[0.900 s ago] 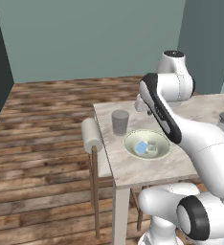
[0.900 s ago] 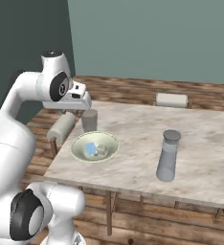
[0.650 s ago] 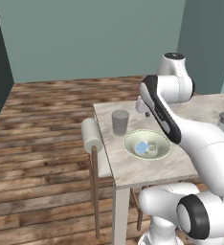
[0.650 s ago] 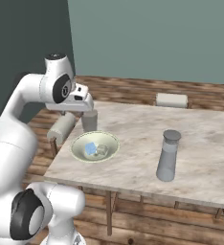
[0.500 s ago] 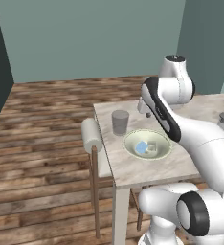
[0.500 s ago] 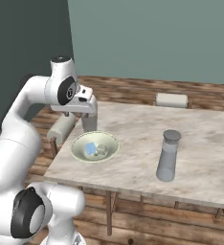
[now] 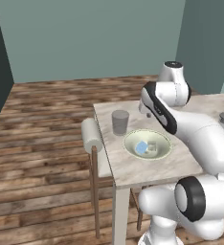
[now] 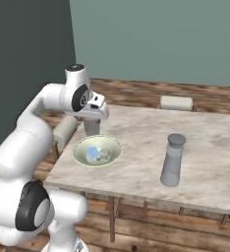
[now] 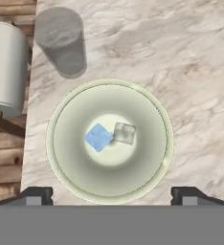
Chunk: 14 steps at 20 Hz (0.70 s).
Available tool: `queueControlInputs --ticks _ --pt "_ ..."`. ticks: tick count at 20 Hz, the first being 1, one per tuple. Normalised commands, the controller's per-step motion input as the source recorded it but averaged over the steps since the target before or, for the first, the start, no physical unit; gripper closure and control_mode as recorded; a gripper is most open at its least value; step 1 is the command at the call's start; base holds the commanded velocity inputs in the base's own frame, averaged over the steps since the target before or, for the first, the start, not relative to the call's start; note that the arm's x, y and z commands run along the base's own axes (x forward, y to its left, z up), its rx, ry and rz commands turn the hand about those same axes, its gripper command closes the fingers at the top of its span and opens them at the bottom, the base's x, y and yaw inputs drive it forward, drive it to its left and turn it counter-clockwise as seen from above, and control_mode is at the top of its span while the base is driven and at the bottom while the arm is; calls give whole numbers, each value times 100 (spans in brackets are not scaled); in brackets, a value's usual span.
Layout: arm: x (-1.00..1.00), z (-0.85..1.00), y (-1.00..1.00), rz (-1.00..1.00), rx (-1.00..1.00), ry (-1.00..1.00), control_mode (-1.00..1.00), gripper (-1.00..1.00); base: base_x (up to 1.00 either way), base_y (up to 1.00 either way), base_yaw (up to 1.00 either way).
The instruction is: There are two ice cubes in the ice bowl. Place both ice cubes in the glass cup.
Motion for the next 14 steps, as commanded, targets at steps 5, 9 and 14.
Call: queueControlInputs --ticks 5,9,14 --pt "32 -33 0 -9 4 3 -100 -100 0 0 0" --pt "2 -23 0 -2 6 8 -100 -100 0 0 0" --pt "0 -27 -15 0 0 7 -100 -100 0 0 0"
